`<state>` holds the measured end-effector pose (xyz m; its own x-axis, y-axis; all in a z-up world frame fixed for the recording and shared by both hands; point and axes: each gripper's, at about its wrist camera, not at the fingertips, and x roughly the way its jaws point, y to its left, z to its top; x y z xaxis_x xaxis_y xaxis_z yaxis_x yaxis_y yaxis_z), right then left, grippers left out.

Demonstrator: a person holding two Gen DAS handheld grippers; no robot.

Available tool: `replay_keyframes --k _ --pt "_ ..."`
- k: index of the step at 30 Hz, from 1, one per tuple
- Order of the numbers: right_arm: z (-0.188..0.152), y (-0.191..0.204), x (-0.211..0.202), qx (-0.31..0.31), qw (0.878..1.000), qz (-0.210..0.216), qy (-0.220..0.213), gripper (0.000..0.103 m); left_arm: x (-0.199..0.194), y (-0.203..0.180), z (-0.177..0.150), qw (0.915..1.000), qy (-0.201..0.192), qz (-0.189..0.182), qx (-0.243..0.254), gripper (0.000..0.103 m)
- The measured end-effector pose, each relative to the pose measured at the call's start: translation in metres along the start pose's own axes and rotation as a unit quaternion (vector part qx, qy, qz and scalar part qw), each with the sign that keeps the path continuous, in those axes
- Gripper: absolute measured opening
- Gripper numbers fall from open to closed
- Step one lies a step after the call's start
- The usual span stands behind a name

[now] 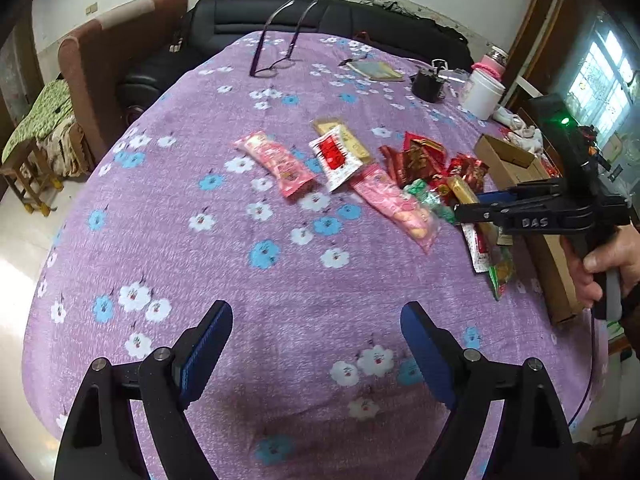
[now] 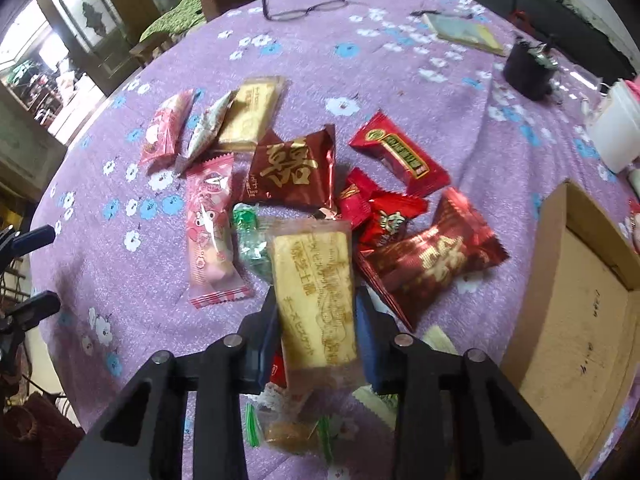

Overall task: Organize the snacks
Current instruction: 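Carry the biscuit pack toward the tray while the left gripper grasps the white-red packet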

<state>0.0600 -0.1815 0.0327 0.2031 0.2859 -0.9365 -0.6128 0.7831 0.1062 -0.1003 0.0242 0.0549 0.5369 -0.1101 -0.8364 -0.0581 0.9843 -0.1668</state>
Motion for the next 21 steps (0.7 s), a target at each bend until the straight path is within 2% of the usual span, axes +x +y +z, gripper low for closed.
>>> replay_keyframes --k 4,9,15,16,19,21 --pt "-0.018 -0.019 -0.031 0.097 0.994 0.044 -0.037 0.033 0.002 -0.017 0.010 0.9997 -0.003 -0.017 0.017 0.089" --pt "-0.054 -0.044 -0.059 0.192 0.977 0.058 -0.073 0.033 0.009 -0.061 0.023 0.9963 -0.003 -0.048 0.071 0.089" --pt "-0.070 -0.057 -0.051 0.256 0.955 0.134 -0.068 0.034 0.020 -0.099 0.026 0.9928 0.005 -0.077 0.091 0.089" --pt "-0.069 -0.054 -0.048 0.254 0.956 0.136 -0.063 0.034 0.023 -0.102 0.027 0.9926 0.009 -0.081 0.090 0.089" --pt "-0.070 -0.043 -0.048 0.226 0.968 0.099 -0.050 0.034 0.025 -0.105 0.027 0.9931 0.014 -0.079 0.086 0.089" --pt "-0.076 -0.042 -0.046 0.219 0.970 0.103 -0.041 0.034 0.025 -0.104 0.026 0.9933 0.015 -0.079 0.083 0.089"
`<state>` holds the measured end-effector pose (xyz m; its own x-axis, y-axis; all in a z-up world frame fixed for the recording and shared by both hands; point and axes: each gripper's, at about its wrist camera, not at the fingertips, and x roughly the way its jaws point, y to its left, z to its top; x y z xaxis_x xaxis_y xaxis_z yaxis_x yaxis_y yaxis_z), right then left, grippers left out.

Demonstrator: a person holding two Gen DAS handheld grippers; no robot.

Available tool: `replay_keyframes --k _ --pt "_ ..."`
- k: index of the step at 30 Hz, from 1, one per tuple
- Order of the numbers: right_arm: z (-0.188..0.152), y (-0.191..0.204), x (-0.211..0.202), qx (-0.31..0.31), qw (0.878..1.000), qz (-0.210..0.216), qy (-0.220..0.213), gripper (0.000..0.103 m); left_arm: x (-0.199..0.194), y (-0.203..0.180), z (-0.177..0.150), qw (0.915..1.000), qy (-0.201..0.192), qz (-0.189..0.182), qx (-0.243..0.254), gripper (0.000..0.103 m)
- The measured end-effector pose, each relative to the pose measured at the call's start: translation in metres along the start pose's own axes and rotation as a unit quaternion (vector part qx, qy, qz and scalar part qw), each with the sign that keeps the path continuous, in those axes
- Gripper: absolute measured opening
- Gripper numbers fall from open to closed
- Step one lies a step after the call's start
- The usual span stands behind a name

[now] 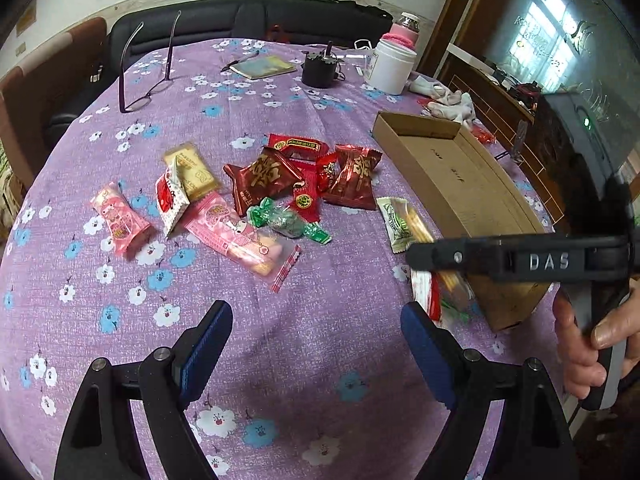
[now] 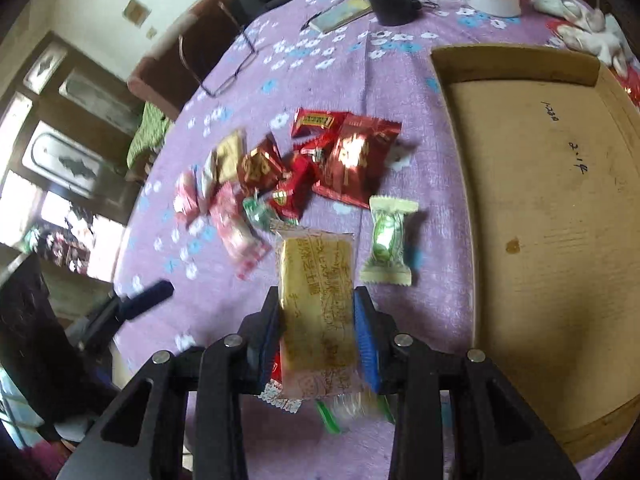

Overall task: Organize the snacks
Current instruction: 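Carry the biscuit pack toward the tray while the left gripper grasps the white-red packet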

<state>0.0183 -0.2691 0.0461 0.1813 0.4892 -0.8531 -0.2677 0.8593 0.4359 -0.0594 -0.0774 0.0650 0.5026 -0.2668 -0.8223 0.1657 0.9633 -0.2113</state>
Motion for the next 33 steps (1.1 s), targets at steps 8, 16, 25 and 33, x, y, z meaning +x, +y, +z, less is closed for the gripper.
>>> replay_keyframes --k 8,16,25,33 --pt "-0.012 0.006 0.016 -0.044 0.998 -0.047 0.021 0.036 -0.005 0.010 -0.009 0.9998 0.000 0.015 -0.009 0.089" --pt "-0.022 0.010 0.026 -0.065 0.995 -0.067 0.045 0.033 -0.005 0.015 -0.010 0.9999 0.001 0.012 -0.006 0.089" --pt "-0.021 0.001 -0.028 -0.025 0.998 -0.048 -0.037 0.032 0.019 -0.014 -0.003 0.9983 0.042 -0.027 0.031 0.087" --pt "-0.039 -0.016 -0.058 0.013 0.997 -0.040 -0.063 0.032 0.061 -0.042 0.008 0.9922 0.108 -0.046 0.042 0.059"
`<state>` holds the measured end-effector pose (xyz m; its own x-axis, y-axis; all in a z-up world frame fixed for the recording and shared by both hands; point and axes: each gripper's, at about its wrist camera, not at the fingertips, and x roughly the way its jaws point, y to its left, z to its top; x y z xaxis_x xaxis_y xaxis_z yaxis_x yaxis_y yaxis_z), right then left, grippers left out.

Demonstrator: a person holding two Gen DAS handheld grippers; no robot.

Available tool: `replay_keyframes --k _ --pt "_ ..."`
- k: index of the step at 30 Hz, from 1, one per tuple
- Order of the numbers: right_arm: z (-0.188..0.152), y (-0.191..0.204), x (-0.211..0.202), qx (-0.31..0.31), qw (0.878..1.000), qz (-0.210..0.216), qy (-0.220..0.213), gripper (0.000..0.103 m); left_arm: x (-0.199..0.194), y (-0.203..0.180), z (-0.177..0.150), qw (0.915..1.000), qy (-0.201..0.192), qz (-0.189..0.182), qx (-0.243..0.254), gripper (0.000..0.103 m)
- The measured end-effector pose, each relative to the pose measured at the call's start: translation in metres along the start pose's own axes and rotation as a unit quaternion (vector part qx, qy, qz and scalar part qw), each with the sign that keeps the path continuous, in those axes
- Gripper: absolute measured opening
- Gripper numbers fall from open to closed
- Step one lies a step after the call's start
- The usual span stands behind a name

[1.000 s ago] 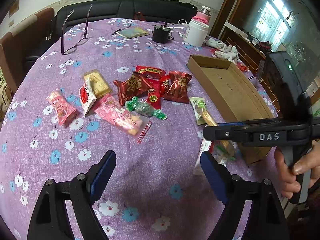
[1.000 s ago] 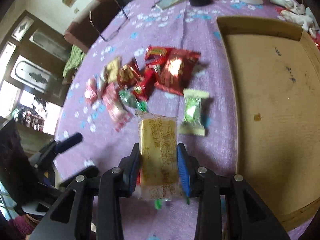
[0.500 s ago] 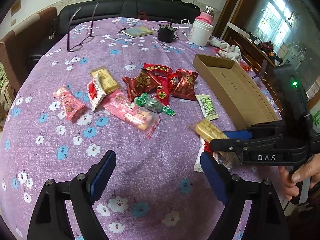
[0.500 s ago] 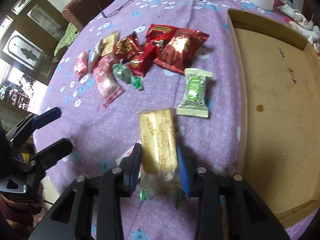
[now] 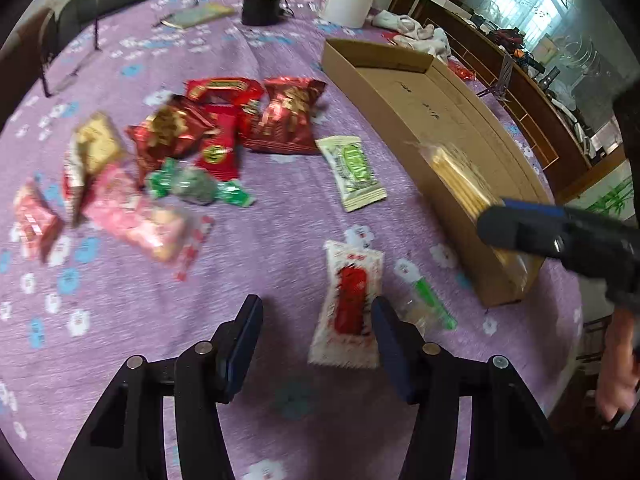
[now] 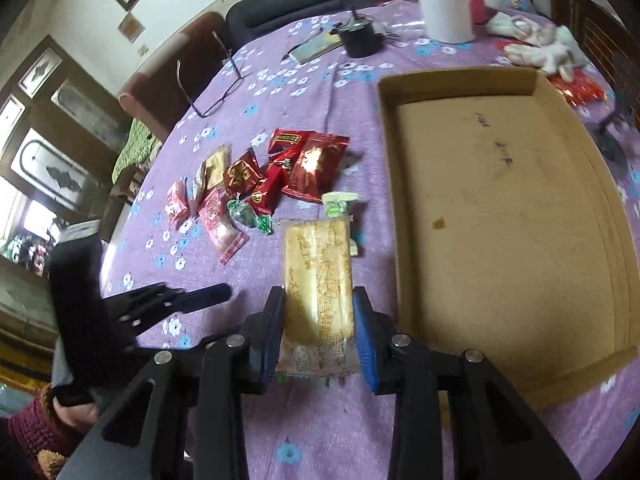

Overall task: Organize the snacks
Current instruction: 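Carry the biscuit pack toward the tray while the left gripper grasps the white-red packet, then lower both packs into the tray and open both grippers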

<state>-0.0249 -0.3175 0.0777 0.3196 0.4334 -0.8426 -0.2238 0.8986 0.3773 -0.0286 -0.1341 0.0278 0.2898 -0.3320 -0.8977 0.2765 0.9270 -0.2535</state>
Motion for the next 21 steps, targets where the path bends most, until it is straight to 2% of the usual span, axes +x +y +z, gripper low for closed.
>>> replay_keyframes --k 4,8,9,10,11,16,18,21 --pt "-0.007 -0.010 -0.011 0.007 1.000 -0.006 -0.008 0.032 0.009 -0.015 0.007 0.9998 0.009 0.001 0.017 0.059" --pt "-0.010 -0.016 -0.018 0.016 1.000 -0.004 -0.015 0.032 0.016 -0.025 0.011 0.9987 0.003 0.030 0.041 0.057" --pt "-0.010 -0.017 -0.019 0.016 1.000 -0.003 -0.016 0.032 0.016 -0.026 0.010 0.9982 0.002 0.039 0.046 0.049" --pt "-0.010 -0.018 -0.019 0.016 1.000 -0.002 -0.017 0.032 0.016 -0.029 0.009 0.9968 -0.003 0.056 0.058 0.037" --pt "-0.010 -0.018 -0.020 0.016 1.000 -0.001 -0.017 0.032 0.019 -0.030 0.011 0.9959 -0.006 0.065 0.063 0.032" --pt "-0.008 -0.019 -0.021 0.018 1.000 0.002 -0.020 0.032 0.010 -0.018 0.001 0.9970 -0.019 0.064 0.040 0.028" --pt "-0.007 -0.019 -0.020 0.021 1.000 0.005 -0.019 0.032 0.004 -0.008 -0.003 0.9988 -0.022 0.042 0.015 0.028" --pt "-0.006 -0.017 -0.019 0.020 1.000 0.008 -0.018 0.032 -0.004 -0.002 -0.003 0.9989 -0.030 0.037 -0.002 0.028"
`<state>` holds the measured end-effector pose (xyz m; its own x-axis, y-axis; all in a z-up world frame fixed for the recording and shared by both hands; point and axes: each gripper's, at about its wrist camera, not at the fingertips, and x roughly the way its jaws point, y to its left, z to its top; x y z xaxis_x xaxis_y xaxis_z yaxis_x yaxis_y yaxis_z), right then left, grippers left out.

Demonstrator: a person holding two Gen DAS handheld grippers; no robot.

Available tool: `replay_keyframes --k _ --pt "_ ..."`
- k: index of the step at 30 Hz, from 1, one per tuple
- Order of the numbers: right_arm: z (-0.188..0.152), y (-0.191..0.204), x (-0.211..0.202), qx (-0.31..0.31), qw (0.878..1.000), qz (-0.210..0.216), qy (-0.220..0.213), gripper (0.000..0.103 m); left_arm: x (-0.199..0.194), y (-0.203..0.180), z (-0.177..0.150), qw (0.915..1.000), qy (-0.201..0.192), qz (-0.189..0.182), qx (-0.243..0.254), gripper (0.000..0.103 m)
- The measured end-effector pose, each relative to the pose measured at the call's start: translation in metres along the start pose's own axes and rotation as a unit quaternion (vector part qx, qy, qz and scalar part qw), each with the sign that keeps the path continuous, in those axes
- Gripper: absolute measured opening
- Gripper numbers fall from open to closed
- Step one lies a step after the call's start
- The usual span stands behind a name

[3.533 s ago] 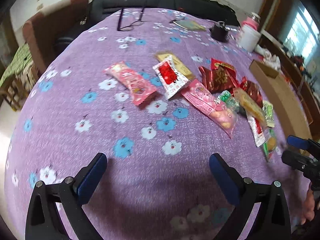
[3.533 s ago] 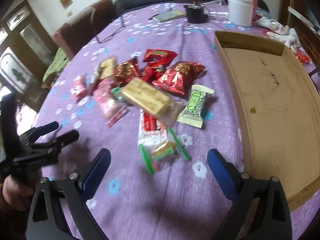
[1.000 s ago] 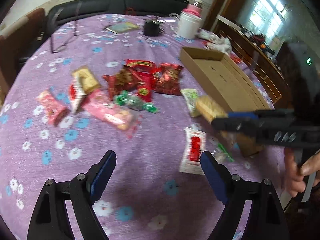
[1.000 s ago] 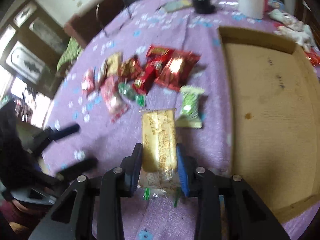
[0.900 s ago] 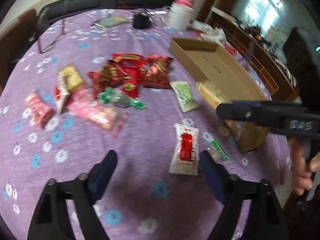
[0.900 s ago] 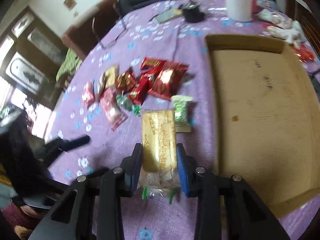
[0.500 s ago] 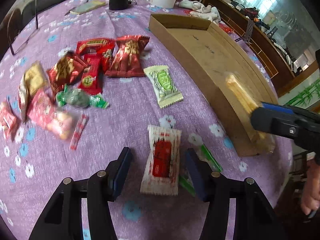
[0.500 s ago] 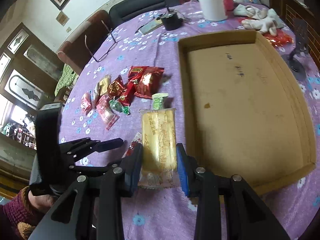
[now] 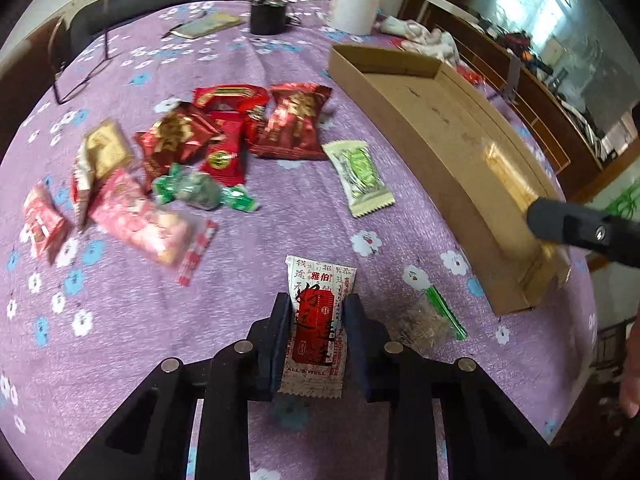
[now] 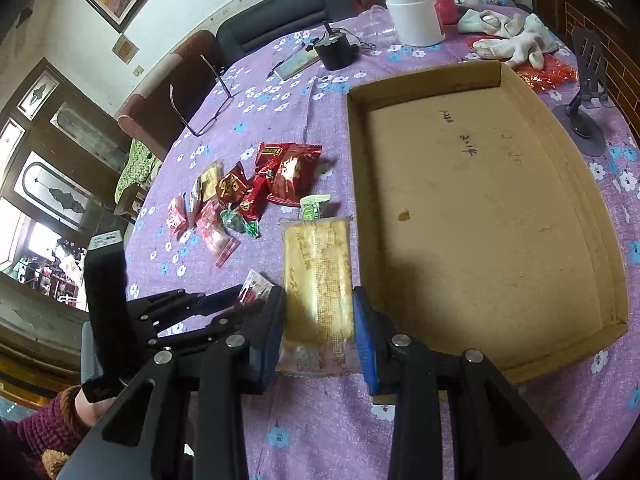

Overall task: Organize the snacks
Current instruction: 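Lower both packs into the tray and open both grippers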

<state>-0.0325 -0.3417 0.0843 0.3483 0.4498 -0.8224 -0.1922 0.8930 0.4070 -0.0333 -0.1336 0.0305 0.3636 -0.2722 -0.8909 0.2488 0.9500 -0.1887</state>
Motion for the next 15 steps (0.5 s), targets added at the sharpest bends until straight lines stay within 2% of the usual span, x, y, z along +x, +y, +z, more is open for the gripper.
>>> replay_keyframes --k 11,15 --pt "0.004 0.002 0.002 0.000 1.000 0.014 0.003 0.032 -0.030 -0.009 0.011 0.9995 -0.030 -0.010 -0.009 0.028" --pt "0.005 -0.006 -0.003 0.007 1.000 0.012 -0.002 0.032 -0.035 -0.019 0.023 0.9990 -0.036 -0.026 -0.009 0.028"
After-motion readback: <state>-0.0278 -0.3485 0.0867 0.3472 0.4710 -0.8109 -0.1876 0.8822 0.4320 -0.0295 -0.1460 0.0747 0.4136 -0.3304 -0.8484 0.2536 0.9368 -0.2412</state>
